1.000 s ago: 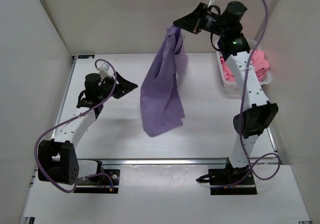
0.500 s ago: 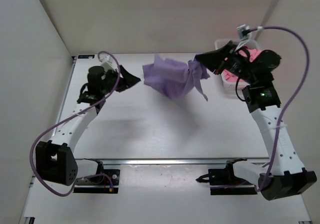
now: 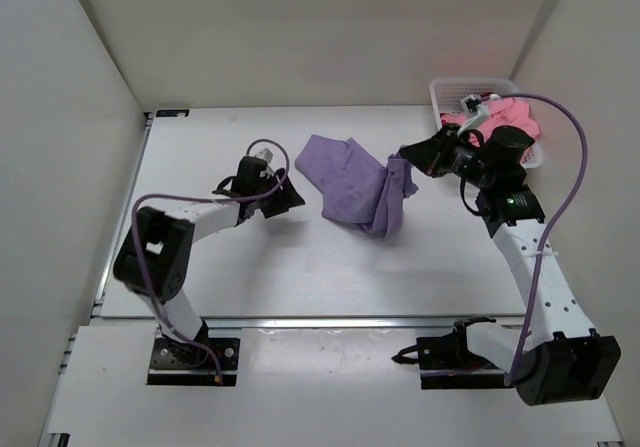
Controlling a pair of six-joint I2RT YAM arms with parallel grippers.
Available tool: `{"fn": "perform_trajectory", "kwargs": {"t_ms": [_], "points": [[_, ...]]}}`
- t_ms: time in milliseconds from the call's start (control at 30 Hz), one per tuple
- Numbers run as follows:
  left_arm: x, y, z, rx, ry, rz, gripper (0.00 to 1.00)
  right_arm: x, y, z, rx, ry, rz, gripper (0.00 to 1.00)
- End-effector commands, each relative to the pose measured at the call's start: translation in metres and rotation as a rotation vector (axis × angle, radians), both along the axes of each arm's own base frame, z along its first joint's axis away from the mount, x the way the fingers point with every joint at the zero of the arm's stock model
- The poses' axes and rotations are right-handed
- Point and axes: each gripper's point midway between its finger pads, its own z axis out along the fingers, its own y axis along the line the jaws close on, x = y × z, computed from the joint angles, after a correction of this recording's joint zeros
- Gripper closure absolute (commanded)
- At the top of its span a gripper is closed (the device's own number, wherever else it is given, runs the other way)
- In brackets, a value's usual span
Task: Fold and stack the t-shirts
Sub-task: Move the tshirt to the center of the board, then flatten out the tshirt
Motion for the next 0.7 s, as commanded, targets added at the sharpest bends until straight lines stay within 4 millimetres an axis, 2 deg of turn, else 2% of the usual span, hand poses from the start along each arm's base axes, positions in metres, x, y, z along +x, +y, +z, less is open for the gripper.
{"fn": "perform_trajectory", "kwargs": {"t_ms": [0,33,67,100,133,167,200,233,267,300,333,367,400,433,467,500,533,567,600,667], "points": [[0.055,-0.008,0.011,0.014,-0.081,0.067,0.33,-0.004,-0.019,0.006,0.017,-0.067,-0.038,1.0],[0.07,-0.012,0.021,0.009,-0.108,0.076,0.33,-0.007,-0.023,-0.001,0.024,-0.05,-0.042,1.0],[0.085,-0.014,0.016,0.024,-0.107,0.091,0.34,-0.01,-0.023,-0.002,0.03,-0.048,-0.029,1.0],[0.089,-0.014,-0.004,0.053,-0.07,0.09,0.33,-0.01,-0.023,-0.006,0.029,-0.041,-0.029,1.0],[0.107,-0.024,0.011,0.028,-0.102,0.1,0.35,-0.011,-0.021,-0.013,0.025,-0.025,-0.025,1.0],[0.116,-0.029,0.002,0.045,-0.08,0.095,0.36,-0.014,-0.019,-0.012,0.013,-0.035,-0.021,1.0],[0.118,-0.03,-0.019,0.086,-0.035,0.099,0.39,-0.016,-0.017,-0.016,0.01,-0.021,-0.013,1.0],[0.134,-0.038,-0.006,0.089,-0.068,0.095,0.44,-0.018,-0.016,-0.017,0.006,-0.019,-0.011,1.0],[0.145,-0.043,-0.008,0.126,-0.071,0.092,0.45,-0.019,-0.013,-0.016,0.007,-0.023,-0.005,1.0],[0.143,-0.04,-0.033,0.195,-0.018,0.102,0.48,-0.019,-0.015,-0.021,0.003,-0.014,-0.009,1.0],[0.156,-0.049,-0.019,0.196,-0.059,0.09,0.52,-0.019,-0.014,-0.018,0.007,-0.017,-0.011,1.0],[0.161,-0.053,-0.022,0.207,-0.054,0.079,0.54,-0.019,-0.014,-0.021,0.007,-0.01,-0.005,0.99],[0.162,-0.048,-0.037,0.253,-0.028,0.1,0.59,-0.018,-0.015,-0.019,0.009,-0.017,-0.006,1.0],[0.17,-0.056,-0.027,0.245,-0.054,0.094,0.67,-0.018,-0.016,-0.019,0.009,-0.017,-0.009,1.0],[0.172,-0.059,-0.029,0.246,-0.043,0.085,0.73,-0.019,-0.018,-0.017,0.01,-0.024,-0.012,1.0],[0.169,-0.055,-0.039,0.264,-0.008,0.082,0.74,-0.018,-0.019,-0.018,0.007,-0.019,-0.014,1.0],[0.174,-0.053,-0.039,0.263,-0.013,0.089,0.8,-0.017,-0.02,-0.019,0.007,-0.015,-0.017,1.0],[0.17,-0.05,-0.044,0.268,0.002,0.091,0.86,-0.015,-0.022,-0.018,0.01,-0.017,-0.02,1.0],[0.175,-0.044,-0.034,0.262,-0.025,0.11,0.89,-0.016,-0.022,-0.017,0.005,-0.022,-0.016,1.0],[0.165,-0.034,-0.04,0.258,-0.002,0.126,0.9,-0.014,-0.024,-0.018,0.006,-0.021,-0.023,1.0]]}}
